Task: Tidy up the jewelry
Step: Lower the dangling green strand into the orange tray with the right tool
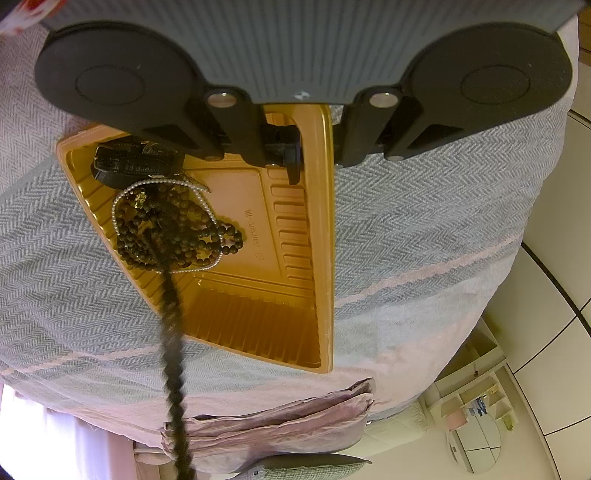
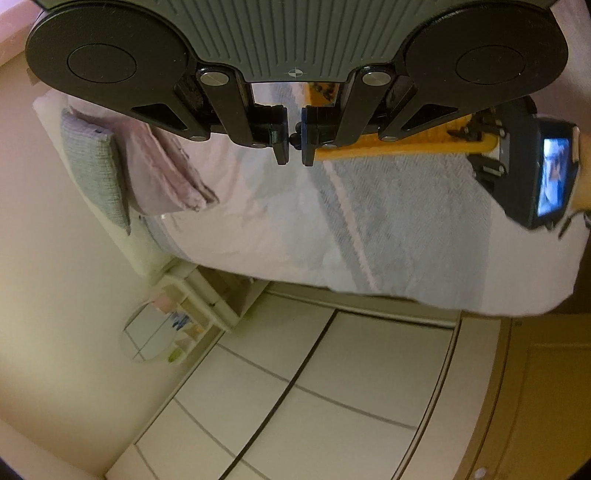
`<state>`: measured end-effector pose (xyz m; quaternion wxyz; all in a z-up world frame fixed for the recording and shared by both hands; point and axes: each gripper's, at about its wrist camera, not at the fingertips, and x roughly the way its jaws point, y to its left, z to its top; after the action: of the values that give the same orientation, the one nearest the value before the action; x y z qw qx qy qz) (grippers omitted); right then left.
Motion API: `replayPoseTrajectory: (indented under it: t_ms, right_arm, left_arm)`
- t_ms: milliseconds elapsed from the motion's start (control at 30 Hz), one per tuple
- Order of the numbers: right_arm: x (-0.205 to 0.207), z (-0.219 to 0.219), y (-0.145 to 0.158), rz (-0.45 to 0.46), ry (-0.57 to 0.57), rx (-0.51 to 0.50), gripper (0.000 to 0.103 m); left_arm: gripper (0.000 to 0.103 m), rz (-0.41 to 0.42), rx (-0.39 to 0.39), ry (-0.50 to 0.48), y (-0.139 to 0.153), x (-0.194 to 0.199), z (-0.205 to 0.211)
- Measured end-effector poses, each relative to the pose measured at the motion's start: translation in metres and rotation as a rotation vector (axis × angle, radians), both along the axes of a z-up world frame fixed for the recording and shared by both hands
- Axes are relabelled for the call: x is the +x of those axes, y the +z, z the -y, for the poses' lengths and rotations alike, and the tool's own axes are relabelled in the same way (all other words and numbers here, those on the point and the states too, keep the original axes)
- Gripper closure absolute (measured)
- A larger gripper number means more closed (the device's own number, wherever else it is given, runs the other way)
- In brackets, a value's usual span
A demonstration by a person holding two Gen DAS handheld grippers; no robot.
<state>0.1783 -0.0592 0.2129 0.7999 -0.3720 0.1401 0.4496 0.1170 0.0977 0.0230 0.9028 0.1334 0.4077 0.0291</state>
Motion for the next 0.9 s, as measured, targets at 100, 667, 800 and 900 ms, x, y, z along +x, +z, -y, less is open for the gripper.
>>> replayPoseTrajectory:
  t_ms: [100, 667, 800, 900]
  right_arm:
    - [0.005, -0.002, -0.015, -0.024, 0.01, -0.033, 0.097]
    - [0.008, -0.014, -0.074, -0.095, 0.073, -0.186, 0.097]
    - [0.009, -0.018, -0.083, -0.102, 0.085, -0.204, 0.097]
    - [0.01, -0.018, -0.091, -0.112, 0.092, -0.214, 0.097]
  left_arm:
    - [0.1, 0.0, 0.0, 0.0, 0.0, 0.0, 0.0]
    - [0.1, -0.003, -0.009, 0.0, 0.0, 0.001, -0.003]
    - [0.1, -0.003, -0.012, 0.002, -0.001, 0.001, -0.003]
    - [0.1, -0.003, -0.013, 0.002, -0.001, 0.001, -0.004]
